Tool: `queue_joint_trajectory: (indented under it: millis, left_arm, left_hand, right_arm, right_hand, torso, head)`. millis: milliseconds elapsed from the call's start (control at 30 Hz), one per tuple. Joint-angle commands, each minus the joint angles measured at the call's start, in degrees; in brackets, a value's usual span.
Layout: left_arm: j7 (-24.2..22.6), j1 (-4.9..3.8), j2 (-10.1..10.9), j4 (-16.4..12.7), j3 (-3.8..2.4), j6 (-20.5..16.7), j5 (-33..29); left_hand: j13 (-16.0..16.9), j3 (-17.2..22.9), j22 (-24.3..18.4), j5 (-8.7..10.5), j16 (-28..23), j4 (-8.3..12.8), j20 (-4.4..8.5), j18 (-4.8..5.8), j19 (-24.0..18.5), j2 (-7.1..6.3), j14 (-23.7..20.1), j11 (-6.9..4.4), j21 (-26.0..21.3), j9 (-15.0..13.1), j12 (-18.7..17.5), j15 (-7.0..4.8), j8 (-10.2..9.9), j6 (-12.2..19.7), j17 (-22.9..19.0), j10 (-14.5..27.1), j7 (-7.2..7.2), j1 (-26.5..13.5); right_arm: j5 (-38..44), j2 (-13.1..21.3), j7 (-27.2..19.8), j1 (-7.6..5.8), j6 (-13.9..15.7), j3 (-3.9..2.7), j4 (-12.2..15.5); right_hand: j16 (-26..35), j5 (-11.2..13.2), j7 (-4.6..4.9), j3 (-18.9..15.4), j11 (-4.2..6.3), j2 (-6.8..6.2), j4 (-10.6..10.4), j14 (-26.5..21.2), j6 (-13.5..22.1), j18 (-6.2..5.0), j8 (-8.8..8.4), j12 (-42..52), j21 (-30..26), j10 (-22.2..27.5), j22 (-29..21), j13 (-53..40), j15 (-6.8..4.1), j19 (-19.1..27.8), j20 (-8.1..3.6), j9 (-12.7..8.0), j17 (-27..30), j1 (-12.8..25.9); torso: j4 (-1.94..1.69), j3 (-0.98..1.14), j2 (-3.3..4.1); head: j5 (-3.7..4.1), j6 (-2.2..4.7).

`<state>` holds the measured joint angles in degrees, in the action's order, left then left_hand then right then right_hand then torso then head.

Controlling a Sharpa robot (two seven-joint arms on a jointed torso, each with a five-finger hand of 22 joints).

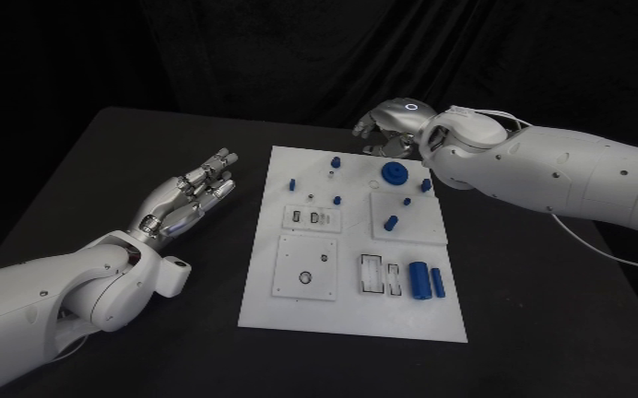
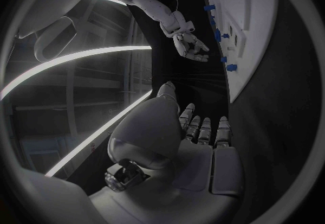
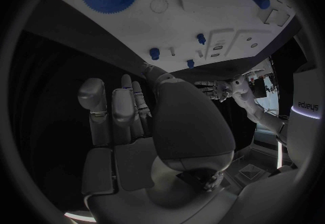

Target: Assemble the parts on the task board

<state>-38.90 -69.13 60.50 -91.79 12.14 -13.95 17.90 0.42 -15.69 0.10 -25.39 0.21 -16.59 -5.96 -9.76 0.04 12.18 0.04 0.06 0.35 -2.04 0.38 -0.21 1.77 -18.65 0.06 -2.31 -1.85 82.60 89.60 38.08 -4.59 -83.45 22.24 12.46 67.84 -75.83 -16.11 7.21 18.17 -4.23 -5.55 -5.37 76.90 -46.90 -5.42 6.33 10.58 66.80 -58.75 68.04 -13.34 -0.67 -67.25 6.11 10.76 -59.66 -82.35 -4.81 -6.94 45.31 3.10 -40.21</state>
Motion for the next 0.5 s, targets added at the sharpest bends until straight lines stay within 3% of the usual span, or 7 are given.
queue_joint_trajectory:
  millis: [33, 100, 167, 233, 300, 333, 500]
  left_arm:
    - [-13.81, -0.14, 0.06, -0.43, -0.01, 0.46, -0.16]
    - [-13.81, -0.13, 0.09, -0.46, 0.0, 0.51, -0.16]
    - [-13.82, -0.13, 0.09, -0.44, 0.02, 0.56, -0.16]
    - [-13.82, -0.13, 0.09, -0.38, 0.03, 0.62, -0.16]
    - [-13.82, -0.13, 0.04, -0.31, 0.04, 0.67, -0.16]
    - [-13.82, -0.13, -0.01, -0.24, 0.04, 0.72, -0.16]
    - [-13.81, -0.12, -0.23, -0.02, 0.05, 0.88, -0.16]
  left_hand:
    - [0.08, 0.45, -0.01, -0.14, -0.21, 0.04, -0.32, -0.31, 0.07, 0.11, -0.04, 0.33, -0.25, -0.09, 0.11, 0.39, 0.34, -0.3, -0.06, 0.01, -0.19, 0.63]
    - [0.09, 0.51, 0.0, -0.13, -0.21, 0.03, -0.33, -0.31, 0.08, 0.09, -0.04, 0.33, -0.24, -0.11, 0.11, 0.39, 0.37, -0.43, -0.06, -0.02, -0.18, 0.85]
    - [0.09, 0.55, 0.0, -0.14, -0.21, 0.04, -0.35, -0.31, 0.08, 0.08, -0.04, 0.34, -0.24, -0.11, 0.11, 0.4, 0.37, -0.45, -0.06, -0.03, -0.21, 0.97]
    - [0.09, 0.55, 0.0, -0.14, -0.21, 0.04, -0.35, -0.31, 0.08, 0.08, -0.04, 0.34, -0.24, -0.11, 0.11, 0.4, 0.37, -0.45, -0.06, -0.03, -0.21, 0.97]
    - [0.09, 0.59, 0.0, -0.14, -0.21, 0.04, -0.36, -0.31, 0.08, 0.09, -0.04, 0.36, -0.24, -0.12, 0.11, 0.41, 0.38, -0.53, -0.06, -0.02, -0.25, 1.08]
    - [0.09, 0.59, 0.0, -0.14, -0.21, 0.04, -0.36, -0.31, 0.08, 0.09, -0.04, 0.36, -0.24, -0.12, 0.11, 0.41, 0.38, -0.53, -0.06, -0.02, -0.25, 1.08]
    - [0.08, 0.64, 0.01, -0.14, -0.21, 0.04, -0.38, -0.31, 0.09, 0.1, -0.04, 0.38, -0.24, -0.12, 0.11, 0.44, 0.38, -0.53, -0.06, 0.0, -0.28, 1.2]
  right_arm:
    - [0.1, 2.96, 1.32, 0.02, 1.83, 0.4, 2.25]
    - [0.09, 4.64, 1.77, 0.19, 1.05, 0.62, 3.21]
    - [0.09, 6.21, 2.25, 0.47, 0.27, 0.81, 3.97]
    - [0.09, 7.52, 2.7, 0.85, -0.26, 0.96, 4.45]
    - [0.09, 8.21, 3.22, 1.11, -0.56, 1.03, 4.65]
    - [0.09, 8.6, 3.77, 1.27, -0.81, 1.07, 4.75]
    - [0.09, 9.47, 6.01, 1.71, -2.51, 1.16, 4.95]
  right_hand:
    - [1.61, -0.16, 0.14, -0.83, 1.17, 0.93, 0.01, -0.8, -2.25, -1.24, -0.01, 8.84, -2.0, -2.46, -0.77, -8.12, -0.83, 1.12, -0.66, 0.04, 2.09, -0.4]
    - [3.79, -0.33, -0.52, -1.81, 1.76, 0.65, 0.15, -2.11, -3.23, -1.34, -0.62, 22.17, -4.23, -0.46, -1.93, -19.87, -1.5, 2.41, -0.4, -0.14, 4.87, -0.36]
    - [5.11, -0.44, -0.61, -1.97, 2.23, -0.2, -0.41, -2.66, -3.05, -2.36, -1.62, 34.22, -7.02, 5.7, -3.53, -31.22, -0.62, 3.85, -1.15, -0.41, 6.44, 0.0]
    - [-4.84, -0.21, -0.88, -2.46, 2.42, -0.01, -1.65, 4.87, -2.66, -1.36, -2.29, 59.62, -4.25, -8.94, -0.74, -55.16, -0.55, 0.69, -0.97, -0.57, -11.11, 1.33]
    - [-12.15, -0.13, -0.95, -3.14, 2.79, -0.01, -2.77, 10.68, -2.35, -0.51, -2.52, 76.9, -0.71, -26.64, 2.71, -73.35, -0.53, -2.75, -0.91, -0.65, -25.35, 2.53]
    - [-13.33, -0.14, -1.06, -3.23, 2.67, 0.36, -3.23, 11.97, -2.34, -0.29, -2.46, 79.06, 0.78, -30.47, 4.18, -76.15, -0.73, -4.11, -1.04, -0.64, -28.14, 2.89]
    - [-14.17, -0.07, -1.41, -5.42, 3.13, -0.12, -5.38, 13.1, -0.2, 1.35, -2.61, 79.42, 8.19, -31.25, 10.43, -76.66, -1.18, -10.57, -1.49, -1.37, -30.34, 6.22]
  torso:
    - [0.1, 0.03, -0.04]
    - [0.07, 0.0, -0.05]
    - [0.21, 0.05, -0.05]
    - [0.38, 0.07, -0.05]
    - [0.55, 0.09, -0.1]
    - [0.72, 0.11, -0.14]
    - [1.06, 0.21, -0.13]
  head:
    - [-0.14, -0.17]
    - [-0.19, -0.25]
    - [-0.33, -0.38]
    - [-0.44, -0.39]
    - [-0.62, -0.5]
    - [-0.71, -0.58]
    - [-1.02, -0.86]
